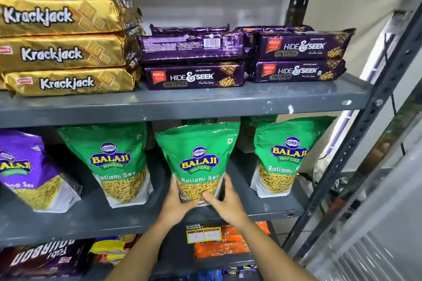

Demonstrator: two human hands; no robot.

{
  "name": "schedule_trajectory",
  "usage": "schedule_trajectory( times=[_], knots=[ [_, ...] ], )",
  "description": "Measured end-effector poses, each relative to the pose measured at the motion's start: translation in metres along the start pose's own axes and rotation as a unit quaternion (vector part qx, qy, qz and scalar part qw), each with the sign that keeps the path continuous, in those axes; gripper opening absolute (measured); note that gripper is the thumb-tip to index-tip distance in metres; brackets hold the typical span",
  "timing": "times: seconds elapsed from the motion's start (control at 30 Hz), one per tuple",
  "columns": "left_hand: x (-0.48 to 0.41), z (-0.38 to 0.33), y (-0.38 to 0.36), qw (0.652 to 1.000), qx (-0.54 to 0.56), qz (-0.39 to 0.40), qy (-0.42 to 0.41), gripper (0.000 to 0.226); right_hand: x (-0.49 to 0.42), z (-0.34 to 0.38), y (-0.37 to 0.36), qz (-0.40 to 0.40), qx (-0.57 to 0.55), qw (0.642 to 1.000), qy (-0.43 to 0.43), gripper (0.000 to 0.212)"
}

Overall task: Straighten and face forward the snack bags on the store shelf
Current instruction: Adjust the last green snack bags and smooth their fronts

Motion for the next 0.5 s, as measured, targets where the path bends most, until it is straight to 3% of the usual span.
schedule_trajectory(
  times=[0.07, 0.3, 0.4, 0.5],
  knots=[
    [-0.007, 0.004, -0.01, 1.0, -0.005, 0.0, 0.001, 0.099, -0.003, -0.001, 0.003, -0.014, 0.006, 1.0, -0.004, 0.088],
    [-0.01, 0.016, -0.024, 1.0, -0.01, -0.014, 0.001, 0.09, -0.007, -0.004, 0.018, -0.022, 0.013, 1.0, 0.004, 0.088],
    [-0.006, 0.009, -0.021, 1.0, -0.025, 0.014, -0.008, 0.097, -0.003, -0.006, 0.013, -0.031, -0.018, 0.999, 0.017, 0.092],
    [0.015, 0.012, -0.005, 0.996, -0.089, 0.001, 0.005, 0.114, 0.023, -0.026, 0.008, -0.159, -0.105, 0.981, 0.027, 0.085]
  ],
)
Point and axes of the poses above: each hand's wrist, its own x-axis away from the middle knuckle, its own y-axis out of the back of the hand, z = x × y, the point moved 5 cm from there along -x, towards the middle knuckle, and after that the axes turned 10 degrees about -y, right-handed, at the moved point
